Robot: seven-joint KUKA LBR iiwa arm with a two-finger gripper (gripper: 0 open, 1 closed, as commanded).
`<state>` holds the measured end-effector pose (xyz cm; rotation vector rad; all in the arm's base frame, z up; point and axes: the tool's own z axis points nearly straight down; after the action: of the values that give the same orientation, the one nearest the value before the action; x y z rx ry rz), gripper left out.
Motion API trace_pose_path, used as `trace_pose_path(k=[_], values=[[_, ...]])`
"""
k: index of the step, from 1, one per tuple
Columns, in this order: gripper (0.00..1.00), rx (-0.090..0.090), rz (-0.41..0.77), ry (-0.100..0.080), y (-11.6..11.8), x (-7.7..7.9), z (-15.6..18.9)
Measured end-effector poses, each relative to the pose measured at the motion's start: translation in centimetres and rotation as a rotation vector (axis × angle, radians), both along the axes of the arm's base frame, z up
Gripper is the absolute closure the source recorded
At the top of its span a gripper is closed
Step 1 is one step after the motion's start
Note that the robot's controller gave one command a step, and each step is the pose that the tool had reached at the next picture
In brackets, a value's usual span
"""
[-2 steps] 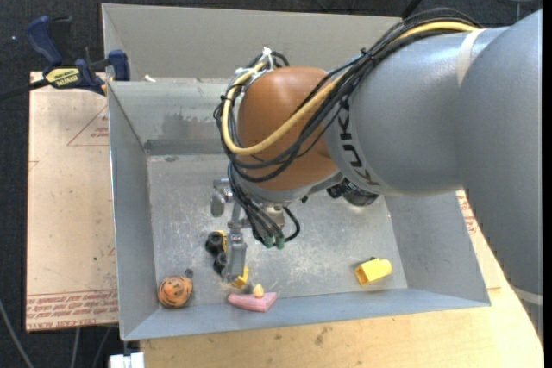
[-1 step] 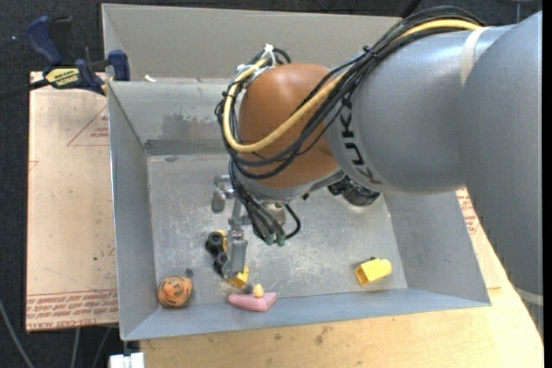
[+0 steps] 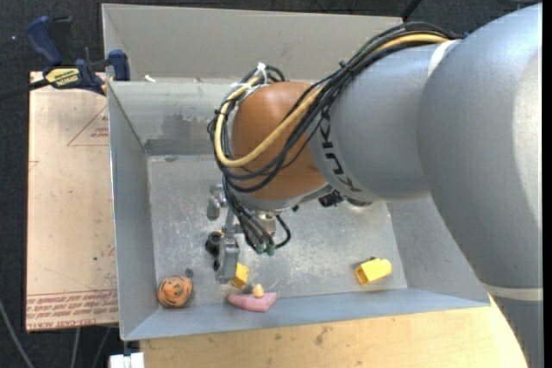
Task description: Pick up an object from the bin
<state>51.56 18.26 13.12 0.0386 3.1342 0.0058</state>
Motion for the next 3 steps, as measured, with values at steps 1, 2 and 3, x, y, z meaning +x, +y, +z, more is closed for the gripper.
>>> trace_pose_path(k=[1, 2, 3], values=[[1.00, 0.000, -0.144, 0.006, -2.45, 1.26, -6.02], [1.00, 0.000, -0.144, 0.006, -2.45, 1.26, -6.02], [1.00, -0.001, -0.135, 0.004, -1.53, 0.33, -5.97]])
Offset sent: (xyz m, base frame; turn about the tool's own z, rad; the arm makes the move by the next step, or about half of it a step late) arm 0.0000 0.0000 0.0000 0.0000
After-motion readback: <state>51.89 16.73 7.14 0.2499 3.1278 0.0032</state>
